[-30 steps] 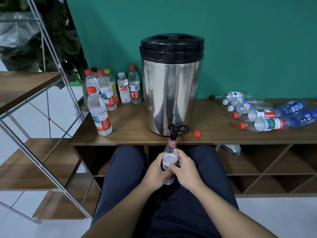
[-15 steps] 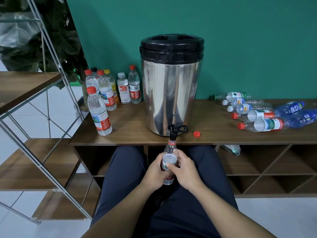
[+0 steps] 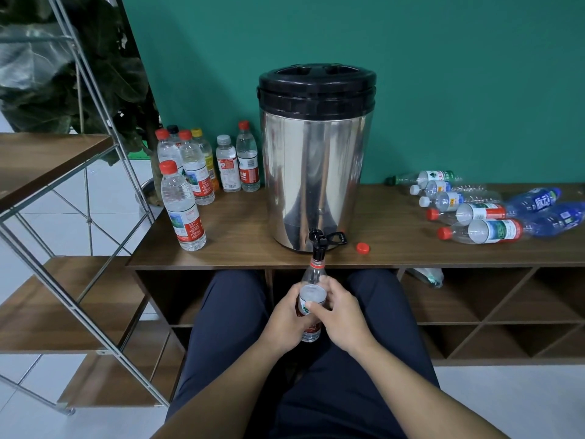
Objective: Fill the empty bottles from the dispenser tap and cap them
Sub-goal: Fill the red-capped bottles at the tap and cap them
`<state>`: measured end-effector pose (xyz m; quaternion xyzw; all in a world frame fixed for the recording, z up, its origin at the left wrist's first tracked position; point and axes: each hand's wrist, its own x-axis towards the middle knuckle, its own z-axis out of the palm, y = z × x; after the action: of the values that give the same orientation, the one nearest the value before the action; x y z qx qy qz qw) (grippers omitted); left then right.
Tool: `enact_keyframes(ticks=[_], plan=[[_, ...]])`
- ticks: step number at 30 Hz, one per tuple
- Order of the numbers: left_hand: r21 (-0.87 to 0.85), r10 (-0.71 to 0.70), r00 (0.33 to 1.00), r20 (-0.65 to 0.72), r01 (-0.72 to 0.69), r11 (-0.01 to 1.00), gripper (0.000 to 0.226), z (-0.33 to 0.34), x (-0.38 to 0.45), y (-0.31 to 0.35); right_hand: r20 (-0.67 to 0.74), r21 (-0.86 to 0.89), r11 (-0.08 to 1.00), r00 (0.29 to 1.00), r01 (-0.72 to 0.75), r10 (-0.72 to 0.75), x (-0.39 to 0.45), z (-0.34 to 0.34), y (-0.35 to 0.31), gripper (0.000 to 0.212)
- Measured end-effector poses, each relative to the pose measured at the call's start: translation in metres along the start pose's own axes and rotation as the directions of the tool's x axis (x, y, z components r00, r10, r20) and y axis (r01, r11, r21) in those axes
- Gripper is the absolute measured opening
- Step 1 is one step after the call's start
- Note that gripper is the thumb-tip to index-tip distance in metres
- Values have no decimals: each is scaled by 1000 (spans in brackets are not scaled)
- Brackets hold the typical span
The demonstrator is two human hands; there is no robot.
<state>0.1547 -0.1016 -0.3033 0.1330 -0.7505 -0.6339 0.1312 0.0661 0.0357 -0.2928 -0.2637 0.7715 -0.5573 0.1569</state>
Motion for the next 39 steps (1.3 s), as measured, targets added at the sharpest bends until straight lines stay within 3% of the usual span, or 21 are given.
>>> enact_keyframes(ticks=[6, 39], plan=[[8, -2, 1000, -4, 2, 1000, 60, 1, 0, 0, -11, 16, 1000, 1000, -3, 3, -1, -1, -1, 45], [-4, -18, 1000, 1, 18, 1000, 64, 2, 0, 0, -5, -25, 1000, 1000, 5, -5, 5, 2, 9, 57]])
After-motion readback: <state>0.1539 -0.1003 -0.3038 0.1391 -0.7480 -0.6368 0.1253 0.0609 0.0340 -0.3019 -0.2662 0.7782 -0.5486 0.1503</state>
